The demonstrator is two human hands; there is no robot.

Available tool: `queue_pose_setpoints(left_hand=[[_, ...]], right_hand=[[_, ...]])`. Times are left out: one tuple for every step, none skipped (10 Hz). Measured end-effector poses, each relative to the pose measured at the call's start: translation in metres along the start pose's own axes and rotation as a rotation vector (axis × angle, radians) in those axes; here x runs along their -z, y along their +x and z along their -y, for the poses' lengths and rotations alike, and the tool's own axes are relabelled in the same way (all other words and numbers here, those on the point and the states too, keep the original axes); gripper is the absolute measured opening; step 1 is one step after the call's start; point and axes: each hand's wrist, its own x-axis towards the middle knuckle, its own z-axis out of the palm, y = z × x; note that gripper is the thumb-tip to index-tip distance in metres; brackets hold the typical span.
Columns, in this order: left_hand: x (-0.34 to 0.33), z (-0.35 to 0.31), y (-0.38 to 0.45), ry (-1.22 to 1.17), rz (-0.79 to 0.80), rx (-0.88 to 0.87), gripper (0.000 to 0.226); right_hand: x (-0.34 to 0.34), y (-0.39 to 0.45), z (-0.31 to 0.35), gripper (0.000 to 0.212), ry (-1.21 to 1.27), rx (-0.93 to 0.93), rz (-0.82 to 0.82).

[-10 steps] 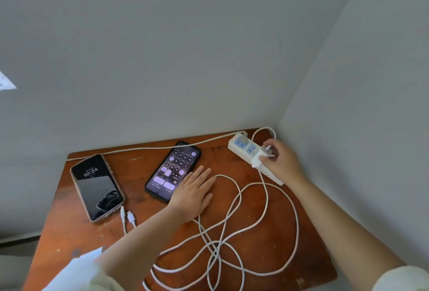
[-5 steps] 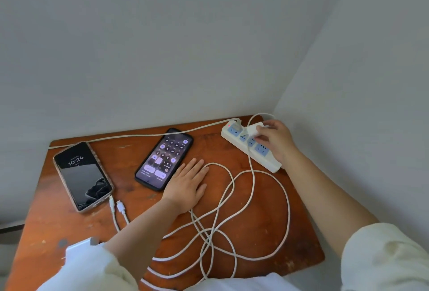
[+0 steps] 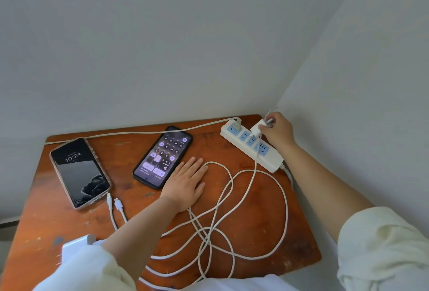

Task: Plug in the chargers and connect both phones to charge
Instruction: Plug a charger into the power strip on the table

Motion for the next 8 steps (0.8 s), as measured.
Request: queue_pose_setpoints(left_hand=[[0.0, 0.0, 0.0, 0.004, 0.001, -0.003, 0.051], [-0.001, 0.0, 0.0, 0.005, -0.001, -0.004, 0.051], [-0.002, 0.001, 0.0, 0.006, 0.001, -0.004, 0.051], [-0.001, 0.001, 0.0, 0.011, 0.006, -0.001, 0.051], [-0.001, 0.001, 0.0, 0.014, 0.006, -0.003, 0.051], [-0.001, 0.001, 0.0, 0.012, 0.005, -0.005, 0.051], [-0.002, 0.001, 0.0, 0.011, 0.002, -0.005, 0.051], [-0.002, 0.001, 0.0, 0.005, 0.002, -0.007, 0.051]], right_hand=[[-0.002, -0.001, 0.0, 0.032, 0.043, -0.024, 0.057], [-0.007, -0.001, 0.004, 0.033, 0.064, -0.013, 0.074], [-0.008, -0.001, 0.006, 0.033, 0.069, -0.006, 0.064], [-0.01, -0.001, 0.006, 0.032, -0.008, 0.08, 0.072], [-0.012, -0.004, 0.005, 0.03, -0.063, 0.17, 0.055], [-0.014, -0.009, 0.002, 0.028, -0.11, 0.257, 0.026], [-0.017, -0.013, -0.001, 0.028, -0.116, 0.285, 0.007], [-0.021, -0.016, -0.003, 0.027, -0.161, 0.321, -0.013]])
